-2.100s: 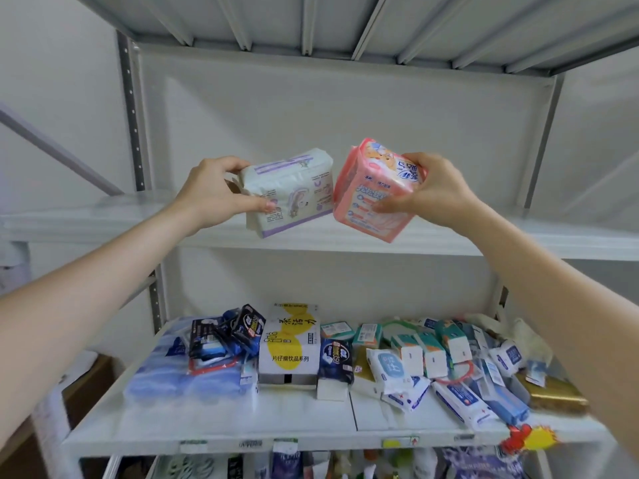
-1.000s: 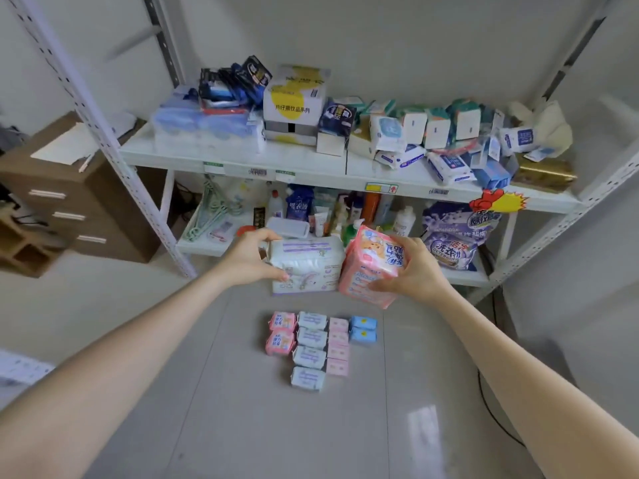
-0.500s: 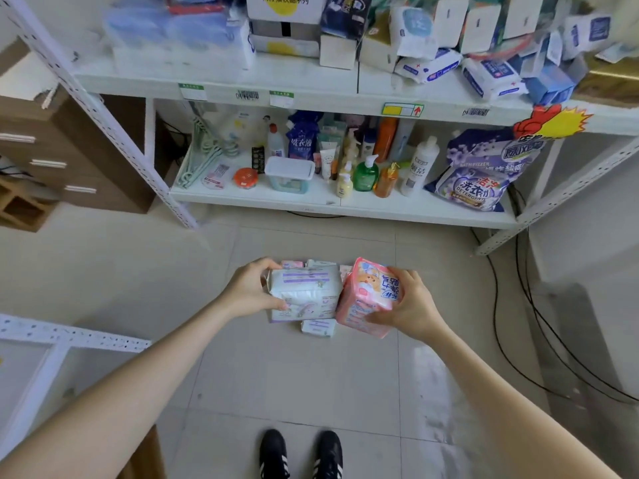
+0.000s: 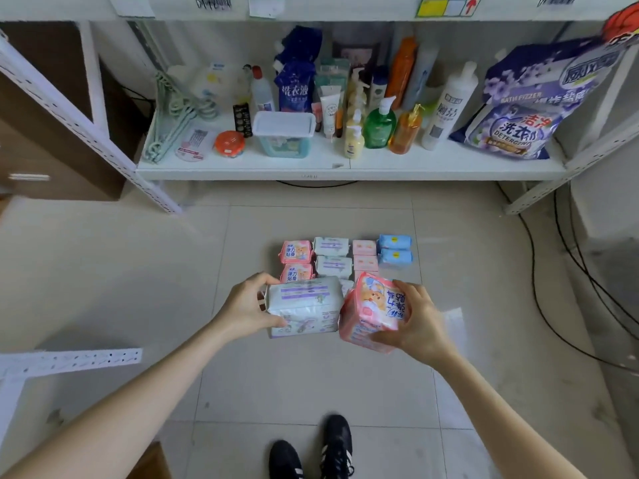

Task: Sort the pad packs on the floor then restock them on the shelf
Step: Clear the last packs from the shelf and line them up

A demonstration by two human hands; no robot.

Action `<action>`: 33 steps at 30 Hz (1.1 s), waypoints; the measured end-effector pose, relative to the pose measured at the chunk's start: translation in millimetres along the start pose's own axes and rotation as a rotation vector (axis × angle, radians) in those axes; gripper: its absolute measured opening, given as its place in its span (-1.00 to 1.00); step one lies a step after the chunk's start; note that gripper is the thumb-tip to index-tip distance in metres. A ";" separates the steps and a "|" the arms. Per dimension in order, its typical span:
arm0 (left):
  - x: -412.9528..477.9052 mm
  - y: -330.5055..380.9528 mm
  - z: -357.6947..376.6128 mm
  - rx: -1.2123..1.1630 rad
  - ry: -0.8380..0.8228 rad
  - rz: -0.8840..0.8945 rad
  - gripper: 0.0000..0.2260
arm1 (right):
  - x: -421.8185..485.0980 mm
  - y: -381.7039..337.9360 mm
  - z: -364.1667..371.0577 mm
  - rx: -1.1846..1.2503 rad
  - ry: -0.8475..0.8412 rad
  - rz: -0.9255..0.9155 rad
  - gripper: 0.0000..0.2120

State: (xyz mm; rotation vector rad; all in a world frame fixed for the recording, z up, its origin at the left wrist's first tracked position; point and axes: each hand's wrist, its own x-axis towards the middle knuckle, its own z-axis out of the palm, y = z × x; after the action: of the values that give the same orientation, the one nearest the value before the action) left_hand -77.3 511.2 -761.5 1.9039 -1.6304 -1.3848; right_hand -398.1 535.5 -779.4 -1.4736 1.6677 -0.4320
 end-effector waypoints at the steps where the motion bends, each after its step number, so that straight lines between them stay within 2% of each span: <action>1: 8.1 -14.4 7.5 -0.011 -0.008 -0.002 -0.52 | 5.1 11.6 11.1 0.001 0.000 0.001 0.01; 12: 104.3 -182.9 144.1 -0.017 -0.053 0.061 -0.48 | 47.6 184.8 123.6 -0.020 0.037 -0.012 0.00; 20: 155.5 -280.7 239.5 -0.001 -0.102 0.130 -0.51 | 66.3 295.3 171.6 -0.043 0.123 -0.013 -0.01; 26: 185.9 -316.5 284.5 0.017 -0.070 0.187 -0.50 | 78.7 341.9 186.8 -0.097 0.189 -0.027 -0.01; 33: 203.1 -337.2 314.8 0.050 -0.029 0.278 -0.47 | 87.6 360.0 196.1 -0.096 0.230 -0.069 0.01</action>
State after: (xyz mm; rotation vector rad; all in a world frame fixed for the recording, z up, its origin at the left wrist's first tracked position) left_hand -138.6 555.9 -1259.8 1.6127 -1.8753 -1.2731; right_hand -472.9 595.4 -1187.4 -1.6049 1.8429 -0.5849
